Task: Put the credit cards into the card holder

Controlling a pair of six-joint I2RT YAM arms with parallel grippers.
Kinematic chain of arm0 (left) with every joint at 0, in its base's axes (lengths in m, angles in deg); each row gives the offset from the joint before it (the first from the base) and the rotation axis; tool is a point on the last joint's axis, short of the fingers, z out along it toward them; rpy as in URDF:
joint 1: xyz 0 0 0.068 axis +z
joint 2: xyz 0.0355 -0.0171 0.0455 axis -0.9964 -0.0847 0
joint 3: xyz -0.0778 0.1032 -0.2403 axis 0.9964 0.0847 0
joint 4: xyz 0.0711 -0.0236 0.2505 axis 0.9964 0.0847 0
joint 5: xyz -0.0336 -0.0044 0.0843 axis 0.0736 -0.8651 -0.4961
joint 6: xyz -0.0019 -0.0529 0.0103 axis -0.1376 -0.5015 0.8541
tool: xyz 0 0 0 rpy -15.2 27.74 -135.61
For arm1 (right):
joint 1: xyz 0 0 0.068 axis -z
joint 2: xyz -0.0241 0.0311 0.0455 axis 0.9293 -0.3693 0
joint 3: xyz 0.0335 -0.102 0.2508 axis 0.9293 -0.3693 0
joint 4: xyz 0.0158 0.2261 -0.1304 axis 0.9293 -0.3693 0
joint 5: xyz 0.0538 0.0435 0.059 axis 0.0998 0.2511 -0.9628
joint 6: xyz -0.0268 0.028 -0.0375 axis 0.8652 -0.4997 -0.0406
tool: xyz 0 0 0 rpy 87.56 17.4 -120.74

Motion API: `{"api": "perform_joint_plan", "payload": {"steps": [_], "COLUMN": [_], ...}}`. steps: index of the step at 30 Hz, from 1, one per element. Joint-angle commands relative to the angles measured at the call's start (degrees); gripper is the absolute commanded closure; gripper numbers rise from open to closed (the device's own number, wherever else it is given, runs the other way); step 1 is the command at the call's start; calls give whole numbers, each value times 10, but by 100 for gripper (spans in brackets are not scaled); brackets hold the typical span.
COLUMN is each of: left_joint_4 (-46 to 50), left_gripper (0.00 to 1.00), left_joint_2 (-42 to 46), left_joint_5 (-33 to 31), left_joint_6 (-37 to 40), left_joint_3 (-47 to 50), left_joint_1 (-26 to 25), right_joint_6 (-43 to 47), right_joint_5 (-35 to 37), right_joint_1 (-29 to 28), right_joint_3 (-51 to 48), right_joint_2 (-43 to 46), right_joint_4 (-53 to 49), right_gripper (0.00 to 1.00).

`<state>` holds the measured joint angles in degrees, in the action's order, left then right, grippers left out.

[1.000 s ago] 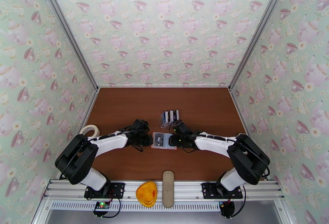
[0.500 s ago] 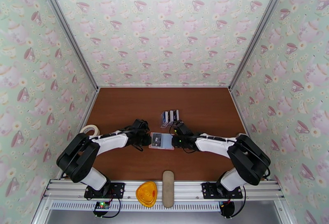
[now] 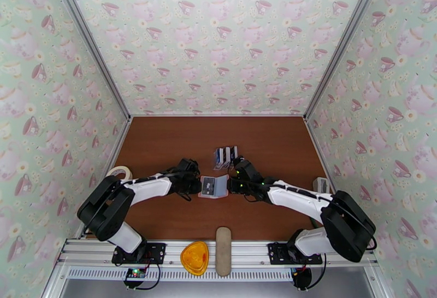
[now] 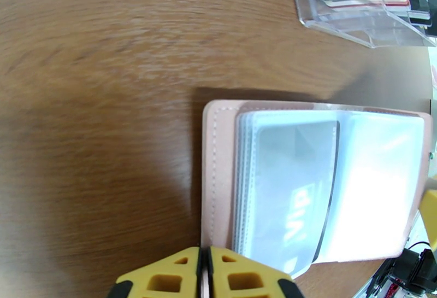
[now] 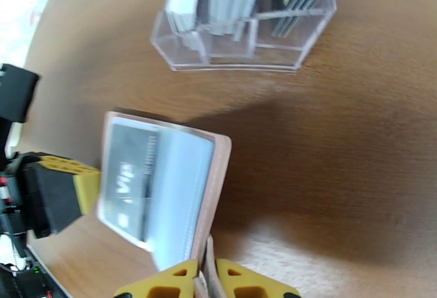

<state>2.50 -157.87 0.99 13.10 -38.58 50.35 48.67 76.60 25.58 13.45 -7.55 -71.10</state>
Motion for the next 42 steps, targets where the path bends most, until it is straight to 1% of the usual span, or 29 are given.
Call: {"api": "perform_joint_plan", "payload": {"steps": [1, 11, 15, 20, 21, 22, 29, 34, 36, 39, 42], "left_joint_4": [7, -10, -14, -18, -19, -19, -20, 5, 27, 55, 67], "left_gripper": [87, 87, 87, 86, 85, 85, 83, 79, 78, 77, 74], "left_joint_2": [-32, -76, -88, -90, -90, -89, -82, -63, -53, -35, -16], "left_joint_5": [25, 29, 30, 30, 30, 43, 50, 34, 7, -16, -26], "left_joint_6": [4, -17, -25, -31, -32, -33, -34, -26, -18, -8, -3], "left_joint_3": [-11, -44, -55, -61, -61, -61, -56, -51, -50, -44, -30], "left_joint_1": [-26, -77, -93, -101, -100, -101, -101, -96, -91, -77, -60], "right_joint_6": [-11, -17, -20, -24, -25, -26, -32, -37, -37, -39, -41], "right_joint_5": [-20, -34, -38, -40, -40, -40, -45, -46, -48, -49, -51], "right_joint_1": [-4, -6, -12, -17, -18, -19, -21, -22, -22, -23, -22], "right_joint_3": [-3, 10, 16, 23, 24, 25, 28, 27, 27, 25, 23], "right_joint_2": [22, 34, 22, 1, -4, -8, -35, -56, -63, -70, -78], "right_joint_4": [1, -10, -6, 3, 6, 9, 27, 37, 41, 47, 51], "right_gripper": [85, 84, 84, 83, 83, 83, 79, 74, 71, 65, 63]}}
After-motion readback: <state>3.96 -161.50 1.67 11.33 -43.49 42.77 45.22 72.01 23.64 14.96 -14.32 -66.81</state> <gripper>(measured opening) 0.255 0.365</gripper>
